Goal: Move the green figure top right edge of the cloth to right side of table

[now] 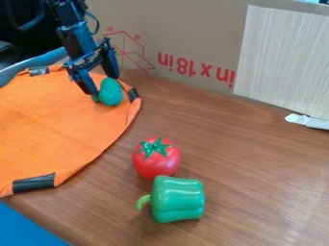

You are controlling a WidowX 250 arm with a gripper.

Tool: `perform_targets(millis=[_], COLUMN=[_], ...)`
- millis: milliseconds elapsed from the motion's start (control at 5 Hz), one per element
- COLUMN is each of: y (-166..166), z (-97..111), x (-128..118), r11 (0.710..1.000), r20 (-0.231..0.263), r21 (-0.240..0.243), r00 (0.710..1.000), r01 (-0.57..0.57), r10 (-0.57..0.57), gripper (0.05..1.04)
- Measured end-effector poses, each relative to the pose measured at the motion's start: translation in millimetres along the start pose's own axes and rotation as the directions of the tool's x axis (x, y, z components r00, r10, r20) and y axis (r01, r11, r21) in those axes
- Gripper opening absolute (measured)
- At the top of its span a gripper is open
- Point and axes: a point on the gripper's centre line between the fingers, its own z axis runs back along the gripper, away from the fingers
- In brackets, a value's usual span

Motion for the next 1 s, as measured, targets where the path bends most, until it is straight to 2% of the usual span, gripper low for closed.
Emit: perform_targets(millis=[200,600,800,1000], y=[1.2,3.7,5.1,5.3], z=[-2.8,-10.7,-11.4,-9.9], x=[-0.6,-0.9,-2.6,-9.8], r11=[1.000,0.998,0.999,0.998], r20=[-0.004,-0.013,-0.019,-0.062], r21=[0.007,0.010,0.009,0.013], r00=[1.000,0.998,0.998,0.996], r01=[-0.021,-0.061,-0.052,-0.057], r10=[0.021,0.061,0.053,0.058], gripper=[0.975,0.682,0.680,0.678])
